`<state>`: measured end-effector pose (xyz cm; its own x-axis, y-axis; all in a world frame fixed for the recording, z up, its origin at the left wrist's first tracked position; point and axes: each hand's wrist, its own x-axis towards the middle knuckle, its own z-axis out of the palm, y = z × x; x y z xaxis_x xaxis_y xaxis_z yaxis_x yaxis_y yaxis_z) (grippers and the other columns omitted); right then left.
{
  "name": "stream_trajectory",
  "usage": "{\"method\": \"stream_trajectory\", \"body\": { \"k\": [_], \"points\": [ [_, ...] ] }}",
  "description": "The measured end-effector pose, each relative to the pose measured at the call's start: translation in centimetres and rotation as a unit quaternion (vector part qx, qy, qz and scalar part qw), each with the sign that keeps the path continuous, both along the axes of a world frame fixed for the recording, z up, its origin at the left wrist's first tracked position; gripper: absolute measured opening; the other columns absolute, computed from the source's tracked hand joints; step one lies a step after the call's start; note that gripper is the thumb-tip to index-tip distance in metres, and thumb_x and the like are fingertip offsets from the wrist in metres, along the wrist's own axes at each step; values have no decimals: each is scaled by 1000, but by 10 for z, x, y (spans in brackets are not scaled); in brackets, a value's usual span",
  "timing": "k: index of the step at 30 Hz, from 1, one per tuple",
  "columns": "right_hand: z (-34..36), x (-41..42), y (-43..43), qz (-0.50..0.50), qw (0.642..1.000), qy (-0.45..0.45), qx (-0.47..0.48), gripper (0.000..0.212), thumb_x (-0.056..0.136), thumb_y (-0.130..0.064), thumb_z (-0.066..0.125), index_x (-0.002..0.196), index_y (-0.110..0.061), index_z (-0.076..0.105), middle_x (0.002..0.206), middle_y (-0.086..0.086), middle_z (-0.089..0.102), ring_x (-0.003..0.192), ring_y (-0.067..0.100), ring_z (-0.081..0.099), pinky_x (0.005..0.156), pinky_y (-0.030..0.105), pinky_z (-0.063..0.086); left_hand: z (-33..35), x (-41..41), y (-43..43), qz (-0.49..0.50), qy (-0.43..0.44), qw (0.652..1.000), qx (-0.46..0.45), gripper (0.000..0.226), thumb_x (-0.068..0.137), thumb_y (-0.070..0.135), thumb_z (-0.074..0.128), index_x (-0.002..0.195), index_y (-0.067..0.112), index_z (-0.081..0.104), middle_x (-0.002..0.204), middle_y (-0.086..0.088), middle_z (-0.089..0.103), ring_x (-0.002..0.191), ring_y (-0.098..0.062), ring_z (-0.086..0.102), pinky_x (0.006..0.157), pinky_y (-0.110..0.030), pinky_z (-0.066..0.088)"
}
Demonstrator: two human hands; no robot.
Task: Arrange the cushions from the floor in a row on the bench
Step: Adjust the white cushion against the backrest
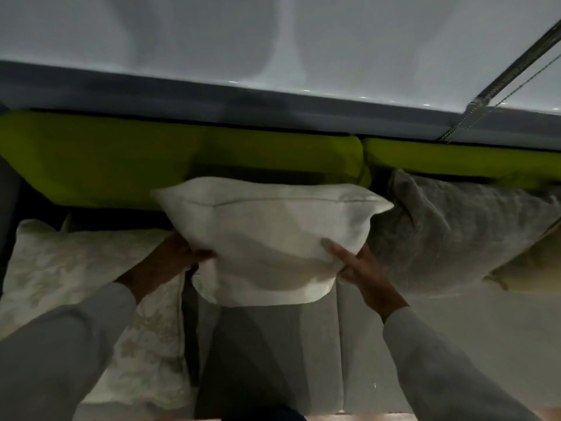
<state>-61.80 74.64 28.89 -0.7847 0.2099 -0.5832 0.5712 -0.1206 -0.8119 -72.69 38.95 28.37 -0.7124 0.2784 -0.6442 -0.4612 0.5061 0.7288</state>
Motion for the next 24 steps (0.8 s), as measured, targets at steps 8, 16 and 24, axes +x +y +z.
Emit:
{"method": "stream_trajectory", "body": {
  "k": [8,16,24],
  "points": [
    [-21,-50,3,-8,999,-6,49,118,45,-44,99,145,-25,41,136,2,60,123,27,59,100,51,52,-9,-45,32,201,-1,977,73,54,86,52,63,136,40,48,133,4,57,117,-24,57,83,-46,55],
    [-9,-72,1,-8,997,-2,77,75,33,-62,97,99,-66,61,117,-14,70,112,15,66,94,42,58,-19,-58,35,201,19,976,88,28,99,37,51,126,38,58,126,1,59,111,-26,58,61,-35,55],
    [-11,-56,20,-72,992,71,71,110,48,-42,99,142,-41,43,129,-11,63,114,10,64,90,36,59,-19,-55,43,243,-42,961,128,17,83,51,65,92,38,73,96,11,77,94,-19,71,57,-38,59]
  ]
}}
